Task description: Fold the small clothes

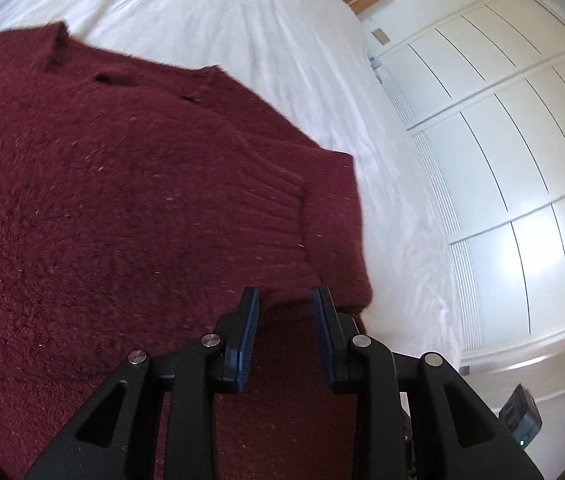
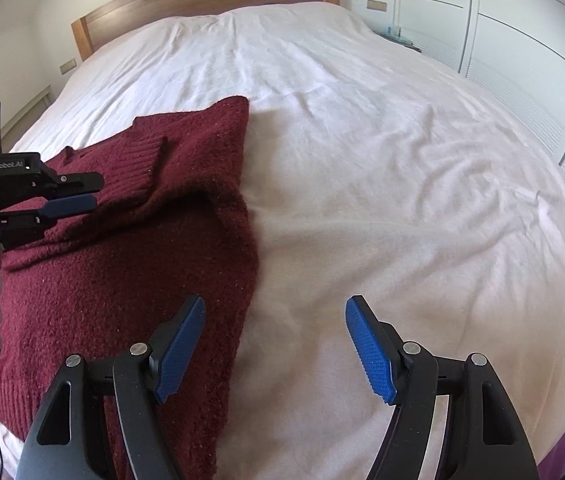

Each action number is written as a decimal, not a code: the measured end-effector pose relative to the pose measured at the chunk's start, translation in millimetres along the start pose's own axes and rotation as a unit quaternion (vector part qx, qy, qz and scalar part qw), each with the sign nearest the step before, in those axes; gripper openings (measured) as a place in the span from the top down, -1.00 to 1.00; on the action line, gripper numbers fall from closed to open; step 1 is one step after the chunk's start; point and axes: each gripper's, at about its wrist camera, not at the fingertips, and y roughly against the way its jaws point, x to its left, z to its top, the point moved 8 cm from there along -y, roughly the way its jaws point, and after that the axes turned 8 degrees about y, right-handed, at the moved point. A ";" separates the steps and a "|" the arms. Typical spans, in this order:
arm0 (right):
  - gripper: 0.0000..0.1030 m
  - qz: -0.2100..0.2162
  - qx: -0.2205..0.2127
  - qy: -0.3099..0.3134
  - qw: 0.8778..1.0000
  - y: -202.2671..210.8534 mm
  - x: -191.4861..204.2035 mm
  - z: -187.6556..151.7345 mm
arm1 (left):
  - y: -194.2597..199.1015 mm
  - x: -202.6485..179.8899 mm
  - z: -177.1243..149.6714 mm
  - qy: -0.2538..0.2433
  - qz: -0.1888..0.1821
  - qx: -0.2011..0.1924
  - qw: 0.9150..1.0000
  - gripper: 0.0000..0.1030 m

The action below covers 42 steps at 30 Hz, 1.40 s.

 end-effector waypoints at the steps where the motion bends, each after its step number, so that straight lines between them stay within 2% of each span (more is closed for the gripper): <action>1: -0.44 -0.001 0.000 -0.001 1.000 0.4 -0.7 -0.2 | 3.3 -4.9 -0.9 -0.015 0.003 -0.004 1.000 0.51; 4: -0.44 -0.002 -0.001 -0.002 1.000 1.6 -1.7 0.4 | 16.4 -14.6 1.3 -0.065 0.030 -0.032 0.997 0.42; 7: -0.44 -0.003 -0.002 -0.002 1.000 2.6 -0.6 1.3 | 38.1 -7.1 7.4 -0.102 0.076 -0.074 0.989 0.36; 12: -0.44 -0.001 -0.003 0.003 1.000 2.7 5.2 2.7 | 63.1 31.5 29.4 -0.096 0.156 -0.128 0.975 0.35; 14: -0.44 -0.001 -0.003 0.005 1.000 2.5 8.2 3.7 | 68.5 54.2 36.4 -0.088 0.195 -0.138 0.967 0.35; 15: -0.44 0.000 -0.003 0.007 1.000 2.4 10.2 4.3 | 85.0 67.3 38.5 -0.083 0.211 -0.142 0.963 0.35; 17: -0.44 0.001 -0.003 0.010 1.000 1.8 13.9 5.9 | 86.8 86.0 41.4 -0.070 0.235 -0.139 0.959 0.35; 20: -0.44 0.001 -0.002 0.017 1.000 1.2 19.2 8.3 | 82.5 99.4 26.5 -0.053 0.244 -0.118 0.961 0.35; 23: -0.44 -0.002 -0.002 0.022 1.000 1.5 22.2 9.9 | 82.8 102.0 12.6 -0.068 0.232 -0.107 0.964 0.26; 27: -0.44 -0.005 -0.001 0.025 1.000 0.5 25.9 10.7 | 91.9 89.5 3.5 -0.090 0.203 -0.105 0.969 0.24; 31: -0.44 -0.007 0.000 0.029 1.000 0.5 30.5 11.2 | 120.0 92.5 8.4 -0.107 0.223 -0.138 0.959 0.24; 37: -0.44 -0.007 0.002 0.040 0.999 -2.5 40.2 12.9 | 159.9 124.7 26.4 -0.082 0.284 -0.177 0.939 0.24; 39: -0.44 -0.007 0.002 0.045 0.999 -3.4 43.9 13.7 | 158.0 133.4 36.7 -0.080 0.306 -0.185 0.931 0.24; 42: -0.44 -0.006 0.002 0.049 0.999 -4.4 47.8 15.0 | 159.9 155.1 41.9 -0.063 0.324 -0.185 0.926 0.24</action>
